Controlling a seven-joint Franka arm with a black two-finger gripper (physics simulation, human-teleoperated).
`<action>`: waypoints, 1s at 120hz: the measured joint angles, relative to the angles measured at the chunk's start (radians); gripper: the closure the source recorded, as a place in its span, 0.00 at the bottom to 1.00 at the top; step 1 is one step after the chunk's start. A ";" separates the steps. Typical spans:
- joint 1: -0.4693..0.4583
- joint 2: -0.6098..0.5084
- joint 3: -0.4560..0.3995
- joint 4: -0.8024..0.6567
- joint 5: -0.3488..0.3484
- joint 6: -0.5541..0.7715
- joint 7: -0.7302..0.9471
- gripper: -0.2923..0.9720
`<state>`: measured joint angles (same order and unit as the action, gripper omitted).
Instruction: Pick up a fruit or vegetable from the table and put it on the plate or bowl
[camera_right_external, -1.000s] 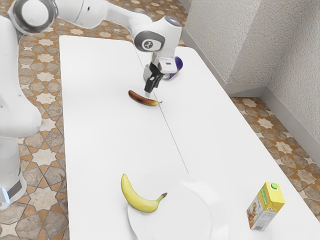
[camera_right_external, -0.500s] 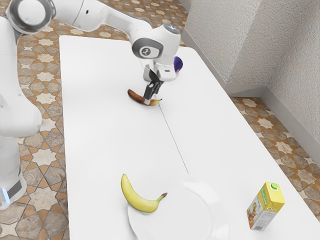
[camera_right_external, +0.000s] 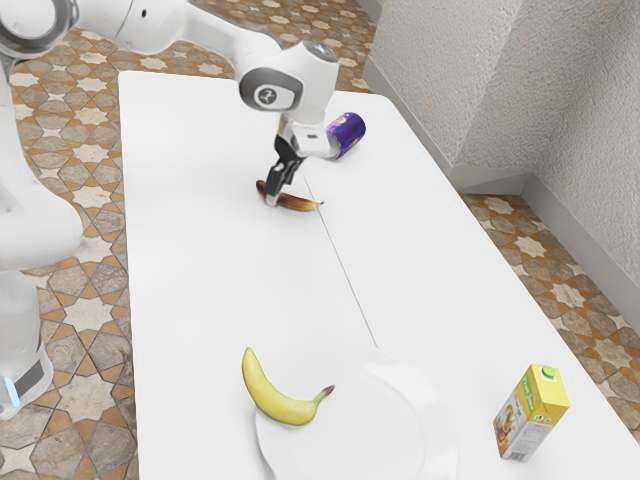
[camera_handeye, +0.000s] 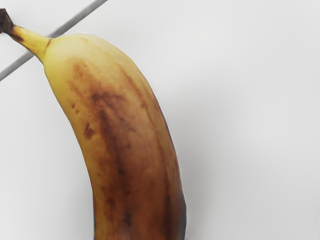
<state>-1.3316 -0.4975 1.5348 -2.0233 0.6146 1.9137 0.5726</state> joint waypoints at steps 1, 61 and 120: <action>0.000 0.000 0.000 -0.002 0.000 0.000 -0.001 0.23; -0.008 -0.003 0.002 -0.014 0.006 0.004 -0.035 0.23; -0.012 -0.003 0.013 -0.011 -0.031 0.002 -0.049 0.23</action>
<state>-1.3440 -0.5003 1.5481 -2.0346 0.5834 1.9155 0.5233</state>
